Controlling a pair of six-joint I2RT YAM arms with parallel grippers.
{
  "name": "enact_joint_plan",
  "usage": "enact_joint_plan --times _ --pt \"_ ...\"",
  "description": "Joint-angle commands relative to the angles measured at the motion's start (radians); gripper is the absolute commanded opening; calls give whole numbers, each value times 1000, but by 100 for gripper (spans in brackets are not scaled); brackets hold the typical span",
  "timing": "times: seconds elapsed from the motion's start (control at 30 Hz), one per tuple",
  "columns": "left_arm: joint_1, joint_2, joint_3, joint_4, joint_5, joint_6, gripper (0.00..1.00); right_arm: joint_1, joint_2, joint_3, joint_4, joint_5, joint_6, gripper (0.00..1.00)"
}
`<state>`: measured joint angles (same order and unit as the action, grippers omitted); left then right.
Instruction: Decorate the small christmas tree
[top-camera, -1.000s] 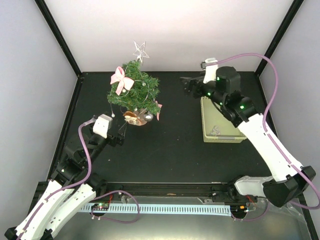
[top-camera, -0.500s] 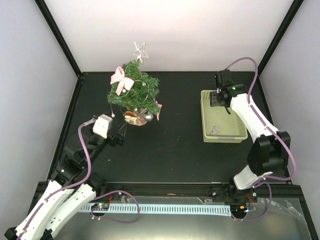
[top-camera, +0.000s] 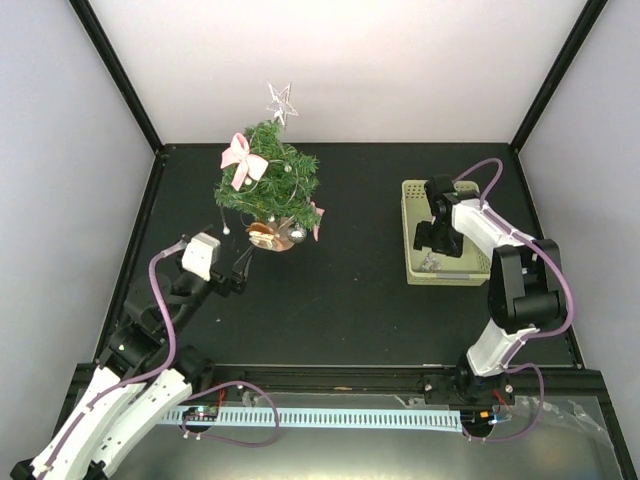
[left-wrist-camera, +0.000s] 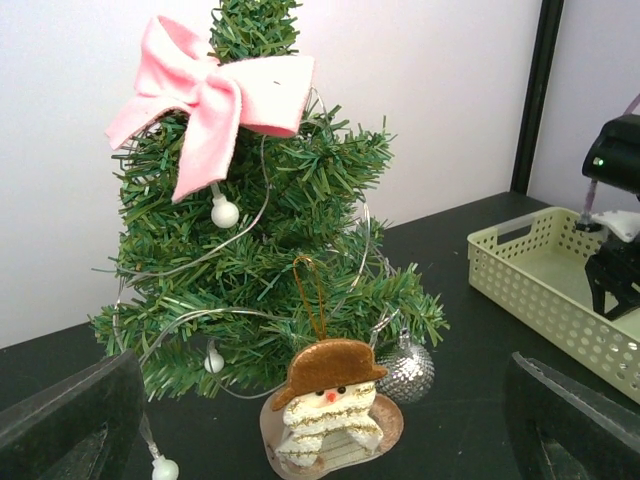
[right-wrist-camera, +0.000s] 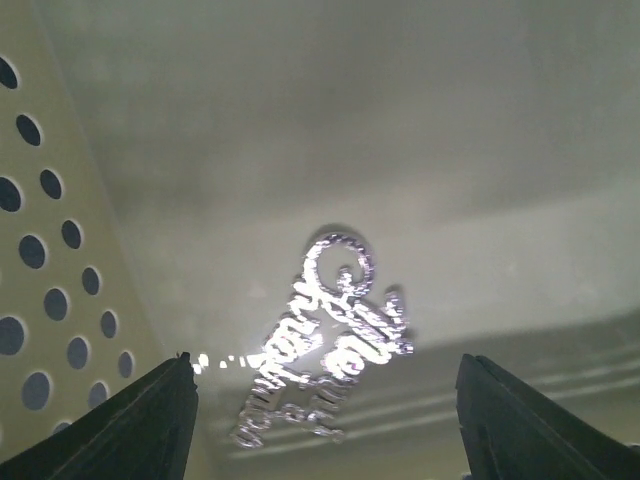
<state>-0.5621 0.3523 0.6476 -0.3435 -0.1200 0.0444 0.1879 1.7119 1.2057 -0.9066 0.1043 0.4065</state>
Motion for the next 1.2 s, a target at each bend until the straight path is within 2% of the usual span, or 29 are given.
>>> enact_joint_plan --times 0.0,0.4,0.73,0.93,1.0,1.1,1.17 --pt "5 -23 -8 13 16 -5 99 -6 -10 -46 90 -99 185 72" --pt "5 -37 -10 11 -1 0 99 -7 -3 -90 100 -37 489 73" --pt "5 -40 -11 12 -6 2 99 -9 91 -119 144 -151 576 74" --pt "6 -42 -11 12 -12 5 99 -8 125 -106 131 -102 604 74" --pt "6 -44 -12 11 -13 5 99 -9 129 -113 154 -105 611 72" --pt "5 -45 -14 11 -16 4 99 -9 127 -120 185 -113 613 61" --pt "5 -46 -14 10 -17 5 99 -8 125 -124 196 -117 613 58"
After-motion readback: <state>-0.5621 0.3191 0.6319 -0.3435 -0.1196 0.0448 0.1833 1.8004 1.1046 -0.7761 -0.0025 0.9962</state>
